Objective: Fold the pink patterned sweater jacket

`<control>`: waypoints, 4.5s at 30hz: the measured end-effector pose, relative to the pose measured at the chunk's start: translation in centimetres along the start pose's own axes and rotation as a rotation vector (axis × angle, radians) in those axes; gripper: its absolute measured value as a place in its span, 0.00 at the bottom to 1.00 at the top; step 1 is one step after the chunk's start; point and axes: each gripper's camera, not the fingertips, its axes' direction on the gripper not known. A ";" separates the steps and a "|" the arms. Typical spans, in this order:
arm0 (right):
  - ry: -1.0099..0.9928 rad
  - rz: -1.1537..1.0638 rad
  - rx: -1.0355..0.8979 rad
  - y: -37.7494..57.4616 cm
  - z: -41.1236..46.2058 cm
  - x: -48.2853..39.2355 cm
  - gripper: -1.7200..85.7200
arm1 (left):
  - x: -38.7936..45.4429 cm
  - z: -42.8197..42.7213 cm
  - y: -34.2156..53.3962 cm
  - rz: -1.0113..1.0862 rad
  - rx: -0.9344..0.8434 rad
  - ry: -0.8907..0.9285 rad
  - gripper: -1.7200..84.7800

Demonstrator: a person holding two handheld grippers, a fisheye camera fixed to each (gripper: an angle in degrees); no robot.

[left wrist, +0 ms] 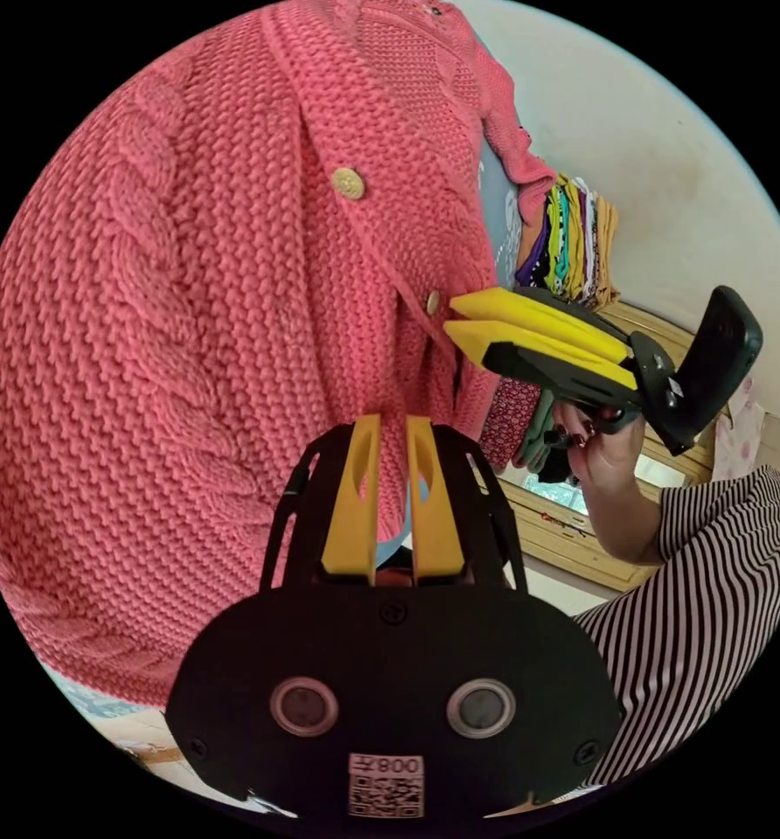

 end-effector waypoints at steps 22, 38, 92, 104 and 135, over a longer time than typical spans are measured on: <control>0.125 -0.100 -0.044 2.0 2.2 -3.9 0.09 | 6.3 5.9 12.5 0.122 -0.030 -0.108 0.07; -0.459 0.081 -0.003 5.0 0.1 7.8 0.02 | 8.5 3.6 19.2 0.150 0.109 0.057 0.13; -0.853 0.546 0.036 29.7 6.9 18.8 0.10 | -2.5 -17.1 36.9 -0.203 0.532 0.608 0.03; -0.545 0.368 -0.076 27.4 8.5 9.2 0.08 | -2.2 -16.7 37.1 -0.162 0.480 0.603 0.03; -0.477 0.185 -0.056 33.8 4.8 0.5 0.07 | -2.3 -6.8 40.4 -0.189 0.155 0.404 0.05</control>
